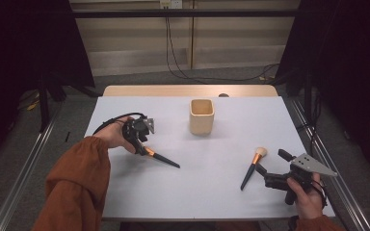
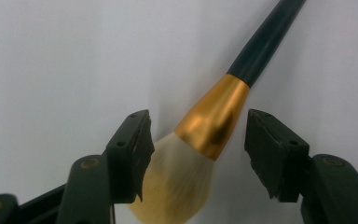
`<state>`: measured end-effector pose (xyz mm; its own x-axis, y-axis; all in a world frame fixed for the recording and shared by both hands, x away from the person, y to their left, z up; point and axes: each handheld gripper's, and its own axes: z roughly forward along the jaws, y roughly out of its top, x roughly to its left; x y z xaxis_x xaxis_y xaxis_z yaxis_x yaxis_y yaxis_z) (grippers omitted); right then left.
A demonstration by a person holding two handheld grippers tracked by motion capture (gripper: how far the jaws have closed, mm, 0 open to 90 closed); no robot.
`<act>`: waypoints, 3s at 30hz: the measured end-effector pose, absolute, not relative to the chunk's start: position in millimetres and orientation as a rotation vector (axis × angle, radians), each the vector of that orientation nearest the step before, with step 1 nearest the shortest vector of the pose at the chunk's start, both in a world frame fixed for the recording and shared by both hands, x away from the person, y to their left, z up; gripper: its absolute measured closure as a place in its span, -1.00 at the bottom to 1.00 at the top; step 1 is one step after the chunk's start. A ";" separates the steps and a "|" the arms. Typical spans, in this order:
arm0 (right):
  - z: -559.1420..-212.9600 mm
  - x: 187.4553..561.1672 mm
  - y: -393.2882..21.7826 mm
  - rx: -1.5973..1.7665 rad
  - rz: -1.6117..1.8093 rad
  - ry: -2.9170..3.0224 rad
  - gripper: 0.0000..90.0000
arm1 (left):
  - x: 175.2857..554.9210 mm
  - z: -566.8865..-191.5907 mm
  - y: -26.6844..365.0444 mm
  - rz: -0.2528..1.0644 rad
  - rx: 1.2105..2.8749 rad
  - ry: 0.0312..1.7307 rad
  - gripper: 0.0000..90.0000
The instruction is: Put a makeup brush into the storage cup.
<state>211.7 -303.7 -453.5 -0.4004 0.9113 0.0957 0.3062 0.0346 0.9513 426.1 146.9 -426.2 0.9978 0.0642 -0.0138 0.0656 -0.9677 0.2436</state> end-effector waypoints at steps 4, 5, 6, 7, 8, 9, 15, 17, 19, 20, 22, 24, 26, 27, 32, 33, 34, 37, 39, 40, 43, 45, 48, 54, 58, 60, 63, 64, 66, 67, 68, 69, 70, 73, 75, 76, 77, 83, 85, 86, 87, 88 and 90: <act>-453.5 211.6 -303.6 1.234 1.381 1.753 -1.00 | 425.9 -428.6 144.5 -0.012 2.912 0.067 -0.02; -453.5 211.6 -303.6 1.234 1.381 1.753 -1.00 | 425.9 -428.6 144.5 -0.012 2.912 0.067 -0.02; -453.5 211.6 -303.6 1.234 1.381 1.753 -1.00 | 425.6 -428.8 143.9 -0.006 2.916 0.063 -0.01; -453.5 211.7 -303.6 1.235 1.381 1.753 -1.00 | 425.4 -429.1 143.3 -0.019 2.915 0.051 0.00; -453.6 211.7 -303.6 1.234 1.381 1.754 -1.00 | 424.3 -429.6 142.6 -0.026 2.914 0.049 0.01; -453.5 211.7 -303.6 1.235 1.383 1.755 -1.00 | 424.6 -430.1 142.0 -0.016 2.923 0.029 0.03; -453.4 211.6 -303.7 1.237 1.384 1.753 -1.00 | 425.2 -431.0 141.9 -0.024 2.930 0.017 0.10; -453.5 211.7 -303.7 1.236 1.384 1.754 -1.00 | 425.8 -430.8 141.8 -0.024 2.934 0.013 0.14; -453.5 211.7 -303.8 1.237 1.383 1.755 -1.00 | 426.3 -432.1 141.5 -0.027 2.938 0.015 0.14; -453.4 211.5 -303.9 1.239 1.384 1.753 -1.00 | 426.6 -432.7 141.1 -0.030 2.938 0.017 0.15; -453.4 211.6 -304.0 1.239 1.383 1.754 -1.00 | 426.8 -433.0 140.9 -0.027 2.942 0.009 0.16; -453.5 211.7 -303.9 1.239 1.383 1.753 -1.00 | 426.5 -433.8 140.3 -0.029 2.937 0.019 0.16; -453.5 211.6 -303.8 1.240 1.383 1.754 -1.00 | 426.8 -434.7 139.8 -0.026 2.964 -0.002 0.19; -453.5 211.6 -303.8 1.240 1.383 1.754 -1.00 | 426.8 -434.7 139.8 -0.026 2.964 -0.002 0.21; -453.6 211.7 -303.8 1.238 1.382 1.756 -1.00 | 426.4 -435.5 139.2 -0.026 2.959 0.001 0.29; -453.6 211.7 -303.8 1.238 1.382 1.756 -1.00 | 426.4 -435.5 139.2 -0.026 2.959 0.001 0.30; -453.7 211.9 -303.8 1.237 1.382 1.757 -1.00 | 426.8 -435.1 138.9 -0.028 2.963 -0.006 0.30; -453.7 211.8 -303.7 1.237 1.382 1.756 -1.00 | 426.6 -435.2 137.1 -0.032 2.977 -0.009 0.34; -453.7 211.8 -303.7 1.238 1.382 1.756 -1.00 | 425.6 -435.5 137.0 -0.031 2.972 0.011 0.35; -453.7 211.9 -303.7 1.238 1.382 1.756 -1.00 | 425.6 -435.6 136.8 -0.039 2.980 0.001 0.36; -453.8 211.8 -303.8 1.239 1.382 1.757 -1.00 | 426.4 -434.2 137.1 -0.063 2.977 0.003 0.39; -453.8 211.8 -303.7 1.239 1.381 1.757 -1.00 | 425.7 -434.9 137.0 -0.052 2.973 0.006 0.39; -454.0 212.2 -303.6 1.241 1.378 1.760 -1.00 | 425.9 -434.5 135.8 -0.074 2.978 0.009 0.40; -454.1 212.3 -303.6 1.242 1.376 1.761 -1.00 | 426.9 -434.4 132.2 -0.088 3.005 0.030 0.40; -454.1 212.1 -303.4 1.242 1.377 1.763 -1.00 | 426.7 -435.4 130.1 -0.092 3.017 0.072 0.40; -454.2 212.2 -303.4 1.242 1.377 1.763 -1.00 | 425.3 -436.3 128.9 -0.084 3.017 0.088 0.40; -454.2 212.4 -303.2 1.242 1.376 1.763 -1.00 | 425.1 -437.7 126.4 -0.089 3.040 0.086 0.40; -454.2 212.4 -302.9 1.239 1.377 1.764 -1.00 | 423.9 -439.2 125.4 -0.103 3.032 0.130 0.39; -454.2 212.4 -302.8 1.239 1.377 1.764 -1.00 | 424.0 -439.4 125.0 -0.094 3.040 0.129 0.39; -454.2 212.5 -302.8 1.240 1.377 1.765 -1.00 | 425.5 -439.1 124.9 -0.107 3.041 0.140 0.39; -454.2 212.4 -302.8 1.240 1.377 1.764 -1.00 | 425.5 -439.1 124.9 -0.107 3.041 0.140 0.39; -454.2 212.4 -302.8 1.240 1.377 1.764 -1.00 | 425.0 -439.7 124.3 -0.098 3.043 0.150 0.39; -454.2 212.6 -302.7 1.241 1.376 1.764 -1.00 | 426.2 -439.4 123.6 -0.112 3.055 0.140 0.39; -454.3 212.7 -302.6 1.240 1.377 1.766 -1.00 | 425.9 -442.3 121.7 -0.131 3.065 0.144 0.36; -454.3 212.6 -302.7 1.241 1.376 1.765 -1.00 | 425.9 -445.6 119.8 -0.150 3.074 0.166 0.36; -454.3 212.7 -302.8 1.242 1.376 1.765 -1.00 | 425.8 -445.8 118.3 -0.140 3.088 0.153 0.36; -454.3 212.7 -302.8 1.242 1.375 1.765 -1.00 | 425.2 -446.1 118.0 -0.123 3.085 0.161 0.36; -454.5 213.0 -302.5 1.242 1.373 1.767 -1.00 | 426.7 -446.1 116.3 -0.150 3.091 0.217 0.35; -454.5 213.1 -302.5 1.240 1.373 1.768 -1.00 | 425.7 -446.5 115.3 -0.131 3.099 0.212 0.35; -454.6 213.2 -302.3 1.240 1.370 1.771 -1.00 | 426.9 -446.4 115.6 -0.152 3.096 0.233 0.34; -454.6 213.2 -302.3 1.240 1.370 1.771 -1.00 | 426.7 -446.7 115.6 -0.148 3.094 0.243 0.34; -454.6 213.4 -302.2 1.240 1.369 1.772 -1.00 | 426.8 -446.9 115.1 -0.138 3.097 0.252 0.35; -454.6 213.4 -302.1 1.240 1.369 1.771 -1.00 | 425.0 -447.6 114.1 -0.102 3.102 0.250 0.36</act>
